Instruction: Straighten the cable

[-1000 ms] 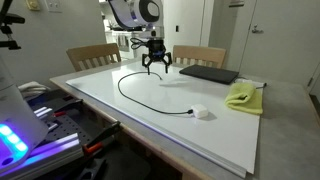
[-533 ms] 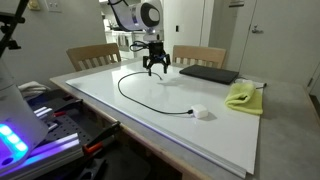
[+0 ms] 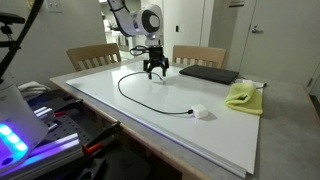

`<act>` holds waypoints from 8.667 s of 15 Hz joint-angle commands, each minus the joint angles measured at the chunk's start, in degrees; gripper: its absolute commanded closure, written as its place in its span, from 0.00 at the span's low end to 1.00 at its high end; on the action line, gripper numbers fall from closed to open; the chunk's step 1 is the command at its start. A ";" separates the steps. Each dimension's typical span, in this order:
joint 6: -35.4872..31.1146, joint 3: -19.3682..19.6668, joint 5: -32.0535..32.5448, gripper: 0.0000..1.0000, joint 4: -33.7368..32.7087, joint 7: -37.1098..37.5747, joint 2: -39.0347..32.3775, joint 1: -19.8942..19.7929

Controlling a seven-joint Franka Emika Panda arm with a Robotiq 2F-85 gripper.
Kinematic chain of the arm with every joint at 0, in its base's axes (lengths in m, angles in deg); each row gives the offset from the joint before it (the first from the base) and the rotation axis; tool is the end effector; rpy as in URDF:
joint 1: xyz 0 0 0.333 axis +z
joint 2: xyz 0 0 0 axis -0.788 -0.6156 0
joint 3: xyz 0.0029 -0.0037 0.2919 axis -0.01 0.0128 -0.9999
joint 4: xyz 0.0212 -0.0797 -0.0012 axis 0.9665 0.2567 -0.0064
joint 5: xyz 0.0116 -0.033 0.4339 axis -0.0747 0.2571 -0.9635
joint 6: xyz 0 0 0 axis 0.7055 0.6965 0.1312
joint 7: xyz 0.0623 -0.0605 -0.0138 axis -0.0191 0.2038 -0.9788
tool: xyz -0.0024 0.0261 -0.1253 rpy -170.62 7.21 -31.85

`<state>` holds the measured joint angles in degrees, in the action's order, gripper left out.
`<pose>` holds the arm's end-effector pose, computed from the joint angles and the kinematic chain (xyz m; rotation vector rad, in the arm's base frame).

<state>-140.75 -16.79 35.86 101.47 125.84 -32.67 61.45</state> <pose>0.5949 0.0271 0.0707 1.8340 -2.3961 0.0806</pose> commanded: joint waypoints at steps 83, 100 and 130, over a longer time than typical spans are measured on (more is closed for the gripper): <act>-2.46 -19.80 -19.39 0.98 -32.44 -75.58 -16.52 0.14; 6.41 -30.24 -26.23 0.98 -34.09 -111.17 -18.40 -0.93; 22.48 -28.95 -30.29 0.16 -39.52 -126.16 -19.60 -1.37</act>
<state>-115.01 -46.60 8.17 59.11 -3.07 -54.97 60.68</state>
